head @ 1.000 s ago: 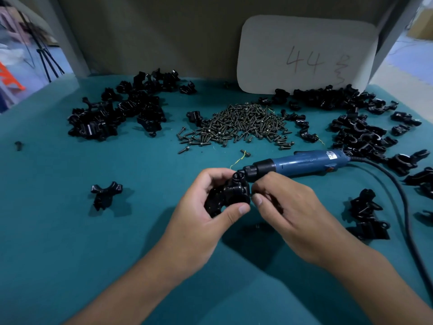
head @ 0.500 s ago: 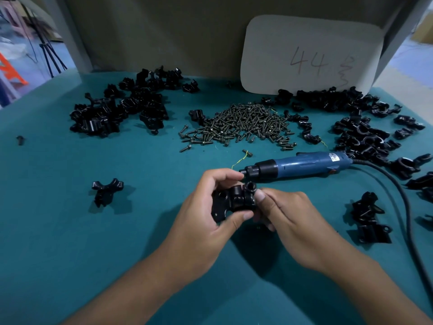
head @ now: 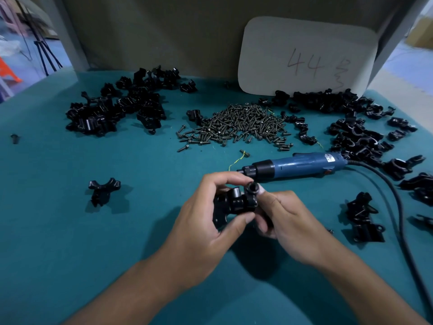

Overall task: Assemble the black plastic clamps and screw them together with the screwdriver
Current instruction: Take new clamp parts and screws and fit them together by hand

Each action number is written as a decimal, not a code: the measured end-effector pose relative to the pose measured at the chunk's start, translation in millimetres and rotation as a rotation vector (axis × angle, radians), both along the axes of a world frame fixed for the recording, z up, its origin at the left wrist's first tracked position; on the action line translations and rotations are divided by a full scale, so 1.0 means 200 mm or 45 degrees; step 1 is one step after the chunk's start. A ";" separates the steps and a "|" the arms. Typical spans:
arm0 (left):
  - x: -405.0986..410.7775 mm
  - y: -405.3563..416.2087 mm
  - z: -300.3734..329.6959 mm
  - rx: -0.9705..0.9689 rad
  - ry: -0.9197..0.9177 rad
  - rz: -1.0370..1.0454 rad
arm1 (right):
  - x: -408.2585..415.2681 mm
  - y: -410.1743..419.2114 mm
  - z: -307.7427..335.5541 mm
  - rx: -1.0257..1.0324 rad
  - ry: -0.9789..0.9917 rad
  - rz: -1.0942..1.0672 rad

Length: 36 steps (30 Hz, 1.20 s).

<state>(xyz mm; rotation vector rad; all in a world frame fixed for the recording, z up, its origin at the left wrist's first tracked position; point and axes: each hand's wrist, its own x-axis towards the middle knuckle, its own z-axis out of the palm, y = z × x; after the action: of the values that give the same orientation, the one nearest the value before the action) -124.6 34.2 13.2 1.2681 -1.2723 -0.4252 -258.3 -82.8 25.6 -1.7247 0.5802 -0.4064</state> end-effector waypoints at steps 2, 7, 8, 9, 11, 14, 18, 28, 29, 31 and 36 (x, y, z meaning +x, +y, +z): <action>0.00 0.00 0.00 0.037 0.088 0.006 | 0.00 0.01 0.00 -0.066 0.002 -0.029; -0.01 -0.02 0.00 0.088 0.334 0.033 | -0.01 0.02 -0.01 -0.438 0.004 -0.082; -0.01 -0.03 0.00 0.094 0.401 0.022 | -0.01 0.02 -0.01 -0.519 -0.010 -0.093; -0.01 -0.03 -0.01 0.103 0.456 0.019 | -0.01 0.02 -0.01 -0.566 -0.026 -0.109; 0.01 -0.04 -0.01 0.120 0.562 0.022 | -0.02 0.00 0.01 -0.589 -0.055 -0.134; 0.03 -0.06 -0.01 0.130 0.767 0.021 | -0.04 -0.04 0.03 -0.757 -0.084 -0.154; 0.03 -0.07 -0.02 0.184 0.941 -0.056 | -0.03 -0.05 0.03 -0.928 -0.090 -0.160; -0.01 -0.06 -0.02 0.240 1.086 -0.178 | -0.03 -0.04 0.01 -1.126 0.048 -0.080; -0.01 -0.06 -0.02 0.247 1.078 -0.183 | -0.02 -0.03 0.01 -1.187 0.091 -0.087; -0.01 -0.06 -0.03 0.257 1.062 -0.190 | -0.02 -0.02 0.02 -1.306 0.194 -0.154; 0.00 -0.06 -0.02 0.247 1.075 -0.178 | -0.02 0.00 0.02 -1.176 0.171 -0.208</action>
<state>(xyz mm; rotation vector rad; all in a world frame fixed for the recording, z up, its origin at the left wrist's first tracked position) -123.7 21.7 9.7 0.9777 -0.6017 -1.0721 -261.5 -83.5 29.0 -2.6072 0.6856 -0.7552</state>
